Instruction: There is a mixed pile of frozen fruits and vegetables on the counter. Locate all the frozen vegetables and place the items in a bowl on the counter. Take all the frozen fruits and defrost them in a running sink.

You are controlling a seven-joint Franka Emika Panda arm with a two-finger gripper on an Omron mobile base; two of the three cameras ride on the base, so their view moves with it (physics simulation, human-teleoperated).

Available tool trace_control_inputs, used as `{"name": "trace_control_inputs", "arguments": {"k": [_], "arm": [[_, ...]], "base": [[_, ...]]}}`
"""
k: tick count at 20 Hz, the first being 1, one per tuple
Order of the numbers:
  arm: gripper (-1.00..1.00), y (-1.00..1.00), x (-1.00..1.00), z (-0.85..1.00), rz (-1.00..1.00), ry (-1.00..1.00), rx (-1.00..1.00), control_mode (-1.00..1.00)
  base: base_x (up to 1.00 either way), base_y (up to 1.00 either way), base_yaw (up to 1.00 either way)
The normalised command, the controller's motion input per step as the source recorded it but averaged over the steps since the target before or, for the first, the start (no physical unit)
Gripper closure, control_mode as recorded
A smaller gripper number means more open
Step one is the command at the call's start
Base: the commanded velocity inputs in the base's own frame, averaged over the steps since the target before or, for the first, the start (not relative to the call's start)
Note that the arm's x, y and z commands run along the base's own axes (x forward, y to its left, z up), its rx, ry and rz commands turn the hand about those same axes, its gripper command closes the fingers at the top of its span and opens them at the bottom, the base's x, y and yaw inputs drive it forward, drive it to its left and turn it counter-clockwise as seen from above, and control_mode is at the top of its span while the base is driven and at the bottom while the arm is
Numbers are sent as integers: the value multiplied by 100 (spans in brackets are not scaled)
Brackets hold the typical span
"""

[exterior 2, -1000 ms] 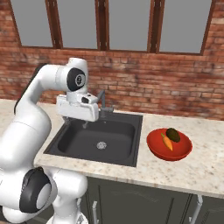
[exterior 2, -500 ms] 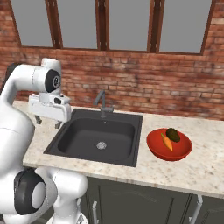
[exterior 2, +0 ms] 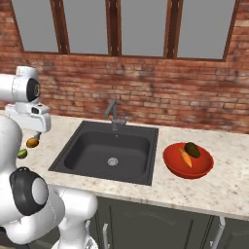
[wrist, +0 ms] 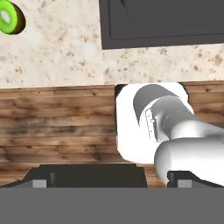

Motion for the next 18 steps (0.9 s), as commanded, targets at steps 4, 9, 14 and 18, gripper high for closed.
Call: {"name": "trace_control_inputs", "arguments": {"k": [4,9,14,18], "arm": [[-100,73,13,-37,0,-42,0,-100],[-100,32,38,-20,0,-17,0,-100],[-100,52,88,-7,0,8,0,-100],[-100,67,52,-14,-4,-5,-2,-100]], "base": [[0,0,0],[0,0,0],[0,0,0],[0,0,0]]}}
